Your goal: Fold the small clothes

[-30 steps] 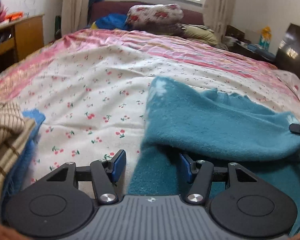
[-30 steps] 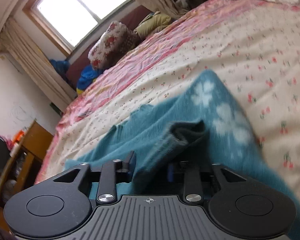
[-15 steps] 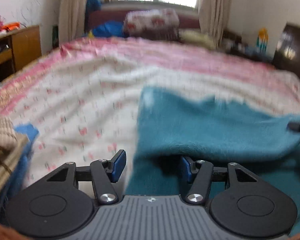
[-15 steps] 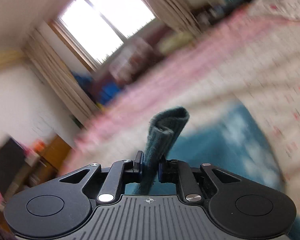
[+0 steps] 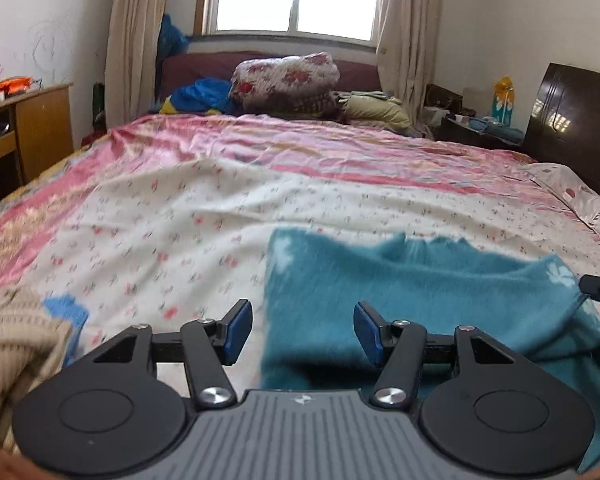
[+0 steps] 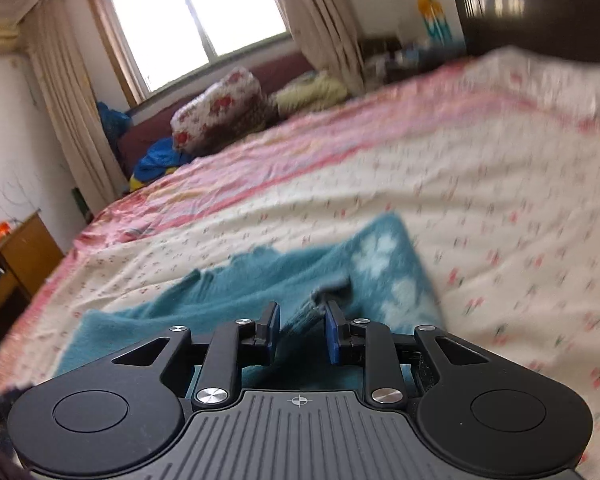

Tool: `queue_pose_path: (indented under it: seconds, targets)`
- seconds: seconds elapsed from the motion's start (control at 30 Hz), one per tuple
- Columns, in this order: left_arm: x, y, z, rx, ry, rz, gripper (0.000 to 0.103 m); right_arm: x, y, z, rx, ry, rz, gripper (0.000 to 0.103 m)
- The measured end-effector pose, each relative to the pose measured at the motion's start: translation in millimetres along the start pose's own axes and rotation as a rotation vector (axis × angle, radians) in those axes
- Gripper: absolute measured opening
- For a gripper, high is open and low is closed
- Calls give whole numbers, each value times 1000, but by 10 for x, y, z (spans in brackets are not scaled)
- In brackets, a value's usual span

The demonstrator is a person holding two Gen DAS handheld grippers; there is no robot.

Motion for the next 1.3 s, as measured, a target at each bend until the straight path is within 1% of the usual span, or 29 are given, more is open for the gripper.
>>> queue_pose_path:
  seconds: [0.07, 0.13, 0.2, 0.23, 0.3, 0.37, 0.4, 0.47, 0.53, 0.6, 0.67, 0.77, 0.8, 0.83, 0.9, 0.97, 1.1, 1.2, 1.3]
  targets:
    - [-51, 156, 77, 17, 19, -8, 61, -58, 5, -77, -10, -27, 31, 25]
    - [-45, 351, 101, -3, 44, -28, 61, -75, 15, -162, -49, -49, 32, 26]
    - [10, 543, 22, -50, 48, -68, 61, -86, 74, -188, -67, -71, 34, 26]
    - [56, 624, -56, -85, 42, -96, 62, -72, 127, -187, -78, -81, 22, 27]
    - [117, 690, -145, -89, 23, -122, 64, 2, 271, -127, -75, -92, -42, 27]
    - [146, 675, -177, -85, 18, -120, 64, 122, 399, -54, -50, -120, -111, 27]
    - [148, 666, -174, -88, 22, -118, 64, 181, 454, -26, -40, -141, -130, 26]
    - [144, 651, -179, -93, 16, -119, 64, 206, 462, -35, -44, -172, -122, 26]
    - [114, 606, -185, -101, 11, -116, 63, 174, 396, -59, -30, -169, -117, 27]
    - [83, 520, -169, -109, 32, -97, 63, 114, 243, -108, -29, -193, -72, 29]
    - [58, 417, -146, -104, 56, -75, 63, 83, 103, -187, -52, -229, -36, 30]
    - [110, 346, -151, -94, 56, -85, 63, 103, 28, -271, -98, -256, -37, 30]
    - [142, 349, -167, -98, 60, -95, 63, 134, 31, -273, -104, -257, -47, 29]
    - [179, 360, -186, -101, 61, -110, 64, 175, 59, -249, -87, -263, -67, 29]
    - [221, 365, -226, -96, 34, -130, 64, 279, 145, -140, -26, -268, -136, 30]
    - [213, 342, -243, -92, 18, -133, 64, 313, 126, -49, -12, -225, -167, 29]
    - [210, 288, -215, -98, 40, -130, 64, 303, -42, 72, 27, -226, -160, 30]
    - [211, 224, -209, -97, 28, -125, 64, 280, -124, 76, 22, -215, -137, 30]
    - [224, 174, -207, -100, 36, -126, 64, 267, -165, -21, -11, -217, -99, 30]
Point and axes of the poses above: each gripper's, at about its wrist camera, not at the fingertips, and y roughly the way its jaws point, z to its right, x to its underside, the point moved 9 cm from there along y, roughly the way its jaws point, and after that the axes turned 6 degrees about z, right-handed, at the moved point
